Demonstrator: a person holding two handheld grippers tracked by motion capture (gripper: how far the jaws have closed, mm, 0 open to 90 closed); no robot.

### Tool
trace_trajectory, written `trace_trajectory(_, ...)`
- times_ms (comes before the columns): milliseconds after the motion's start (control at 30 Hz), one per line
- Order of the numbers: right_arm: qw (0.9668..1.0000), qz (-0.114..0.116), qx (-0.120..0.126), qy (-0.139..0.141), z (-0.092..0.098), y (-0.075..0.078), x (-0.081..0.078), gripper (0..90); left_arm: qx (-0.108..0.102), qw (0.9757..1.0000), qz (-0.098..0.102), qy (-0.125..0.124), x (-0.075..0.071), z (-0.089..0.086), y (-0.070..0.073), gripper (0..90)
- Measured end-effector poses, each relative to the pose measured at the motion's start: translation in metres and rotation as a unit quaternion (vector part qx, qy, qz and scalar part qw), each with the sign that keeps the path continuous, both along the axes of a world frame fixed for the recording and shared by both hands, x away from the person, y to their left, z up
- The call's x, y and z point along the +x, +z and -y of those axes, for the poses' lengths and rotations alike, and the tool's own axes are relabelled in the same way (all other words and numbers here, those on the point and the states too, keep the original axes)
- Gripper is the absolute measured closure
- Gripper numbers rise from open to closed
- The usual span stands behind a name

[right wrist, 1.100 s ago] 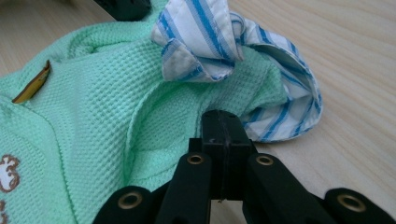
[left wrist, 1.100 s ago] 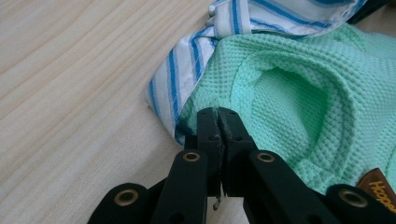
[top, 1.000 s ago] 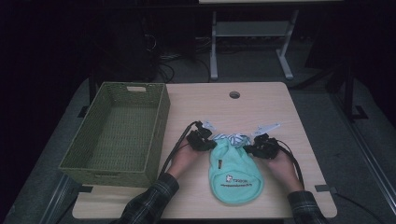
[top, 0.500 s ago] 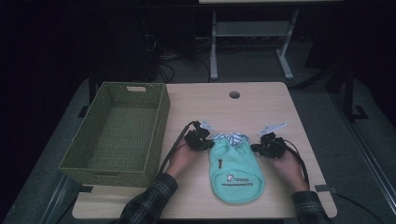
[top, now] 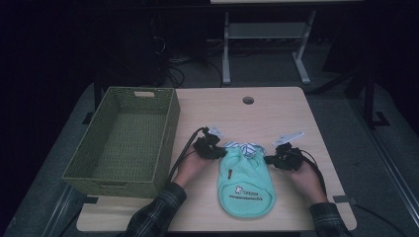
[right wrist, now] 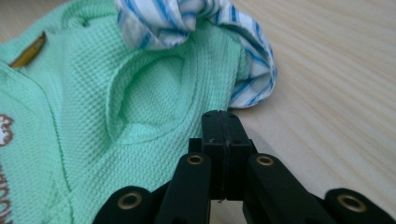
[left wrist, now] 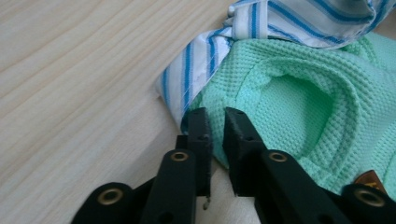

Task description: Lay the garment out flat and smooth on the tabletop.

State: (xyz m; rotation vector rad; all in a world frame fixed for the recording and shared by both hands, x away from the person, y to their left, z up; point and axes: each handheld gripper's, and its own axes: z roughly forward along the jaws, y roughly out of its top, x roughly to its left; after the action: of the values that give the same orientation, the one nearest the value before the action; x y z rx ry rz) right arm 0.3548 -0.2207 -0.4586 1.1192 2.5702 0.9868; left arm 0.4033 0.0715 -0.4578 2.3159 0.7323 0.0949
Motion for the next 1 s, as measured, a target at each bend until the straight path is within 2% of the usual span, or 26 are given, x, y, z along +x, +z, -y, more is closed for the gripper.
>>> trace_trajectory(167,0.9999,0.004,0.013,0.0,0.004,0.004,0.001,78.7,-0.014,0.9999,-0.003,-0.001,-0.001,-0.003,0.006,69.7)
trace_trajectory(200,0.9999,0.007,0.014,0.0,0.005,0.005,0.002,76.2,-0.008,0.9999,0.001,-0.008,-0.001,-0.004,0.008,68.1)
trace_trajectory(367,0.9999,0.006,0.016,-0.002,0.007,0.007,0.005,69.2,-0.014,0.9998,0.008,-0.005,-0.003,-0.003,0.014,62.1)
trace_trajectory(433,0.9998,0.01,0.019,-0.003,0.007,0.009,0.007,67.5,-0.006,0.9998,0.013,-0.011,-0.001,-0.004,0.016,58.8)
trace_trajectory(567,0.9997,0.009,0.024,-0.004,0.009,0.014,0.012,64.9,-0.002,0.9997,0.026,-0.003,0.002,-0.004,0.02,52.8)
trace_trajectory(633,0.9996,0.012,0.024,-0.004,0.009,0.015,0.016,64.3,-0.008,0.9996,0.026,0.002,0.004,-0.004,0.021,52.3)
trace_trajectory(700,0.9995,0.014,0.028,-0.003,0.008,0.016,0.02,63.7,-0.001,0.9997,0.024,-0.003,0.008,-0.004,0.022,52.4)
trace_trajectory(767,0.9995,0.013,0.029,-0.003,0.006,0.017,0.024,62.9,-0.003,0.9996,0.026,0.0,0.011,-0.004,0.023,52.4)
trace_trajectory(833,0.9993,0.018,0.033,-0.003,0.004,0.017,0.028,62.9,-0.012,0.9996,0.026,0.006,0.013,-0.004,0.023,52.4)
trace_trajectory(900,0.9989,0.02,0.042,-0.004,0.003,0.016,0.03,62.7,-0.007,0.9996,0.025,0.003,0.016,-0.004,0.022,52.4)
trace_trajectory(1000,0.9992,0.015,0.037,-0.005,0.0,0.012,0.036,61.2,-0.012,0.9996,0.023,0.007,0.021,-0.002,0.019,51.8)
